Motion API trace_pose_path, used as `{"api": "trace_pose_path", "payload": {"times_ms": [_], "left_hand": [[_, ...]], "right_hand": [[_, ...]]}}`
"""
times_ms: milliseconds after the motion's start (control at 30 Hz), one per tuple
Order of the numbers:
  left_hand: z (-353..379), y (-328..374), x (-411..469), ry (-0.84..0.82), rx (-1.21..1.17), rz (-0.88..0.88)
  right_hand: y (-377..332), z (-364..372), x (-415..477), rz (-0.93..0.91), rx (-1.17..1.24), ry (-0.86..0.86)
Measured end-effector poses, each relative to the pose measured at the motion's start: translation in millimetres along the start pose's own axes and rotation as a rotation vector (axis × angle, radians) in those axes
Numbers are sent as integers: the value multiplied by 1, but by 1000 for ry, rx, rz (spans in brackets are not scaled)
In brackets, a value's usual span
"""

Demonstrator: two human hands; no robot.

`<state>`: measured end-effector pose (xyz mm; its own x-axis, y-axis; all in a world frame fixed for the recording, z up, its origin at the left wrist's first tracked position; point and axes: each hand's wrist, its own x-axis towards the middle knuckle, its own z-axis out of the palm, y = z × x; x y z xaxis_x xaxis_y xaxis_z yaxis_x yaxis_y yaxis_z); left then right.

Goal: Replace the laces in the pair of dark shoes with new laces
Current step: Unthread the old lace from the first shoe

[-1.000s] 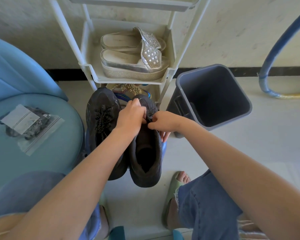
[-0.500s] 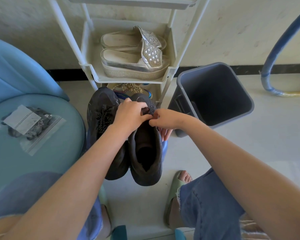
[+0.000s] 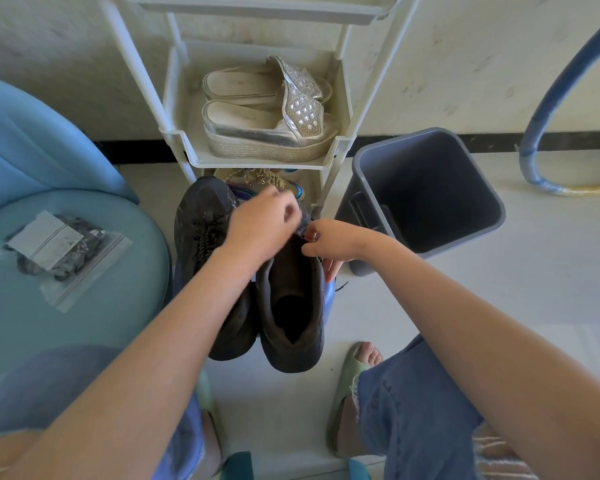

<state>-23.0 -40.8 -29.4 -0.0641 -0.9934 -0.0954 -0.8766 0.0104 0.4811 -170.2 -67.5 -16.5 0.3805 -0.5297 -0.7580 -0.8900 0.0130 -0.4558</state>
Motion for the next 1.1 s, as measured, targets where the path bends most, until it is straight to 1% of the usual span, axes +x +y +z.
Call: {"api": "trace_pose_path", "payload": {"times_ms": [33,67,133,233,300,333,367,400,467,500,533,567,600,700,733,767,800,833,933,967,1033,1100], "left_hand": [[5,0,-2,-87,83,31],[10,-2,-4,-138,134,43],[13,-9,-3,-179,146,4],[13,-11,-1,-133,142,-55],[17,-6,-4,-97,167,-27],[20,-4,-7,-52,113,-27],[20,-3,-9,34,-3,-72],[16,-4,-9,179,-189,-181],[-9,-13,0,560,-583,-532],[-22,-21,6,714,-726,-667],[-32,-29,11,767,-763,-739],[-38,-32,14,717,-709,-751],[-39,-29,14,587,-592,-703],[-12,-9,2,149,-221,-367],[0,-2,-3,33,-72,-253],[11,0,-6,-41,89,-154],[19,-1,-8,-74,204,-76],[21,-3,-7,-94,245,-32],[19,-12,-2,-146,131,-2],[19,-14,0,-158,141,21],[18,-14,0,-115,227,57],[18,-9,-3,-57,284,43]], "right_hand": [[0,0,0,-4,-4,4],[0,0,-1,-9,-14,11],[-1,1,-1,-19,-39,29],[-3,0,-2,-13,-36,22],[-4,-1,-3,-7,-31,13],[-3,-1,-4,-3,-25,5],[-2,-1,-4,3,-7,-9],[-2,-1,-4,9,14,-25],[0,-2,-4,11,30,-38],[0,-3,-4,10,26,-37],[-1,-3,-4,8,21,-38],[-2,-3,-4,8,18,-39],[-3,-3,-5,8,10,-38],[-7,-1,-7,-14,-45,1],[-8,0,-7,-27,-55,17],[-9,0,-7,-39,-66,29],[-10,1,-8,-48,-76,36],[-11,1,-8,-54,-82,38],[-11,2,-8,-57,-97,32],[-11,2,-8,-51,-106,32],[-12,2,-7,-40,-130,39],[-13,2,-7,-35,-142,50]]}}
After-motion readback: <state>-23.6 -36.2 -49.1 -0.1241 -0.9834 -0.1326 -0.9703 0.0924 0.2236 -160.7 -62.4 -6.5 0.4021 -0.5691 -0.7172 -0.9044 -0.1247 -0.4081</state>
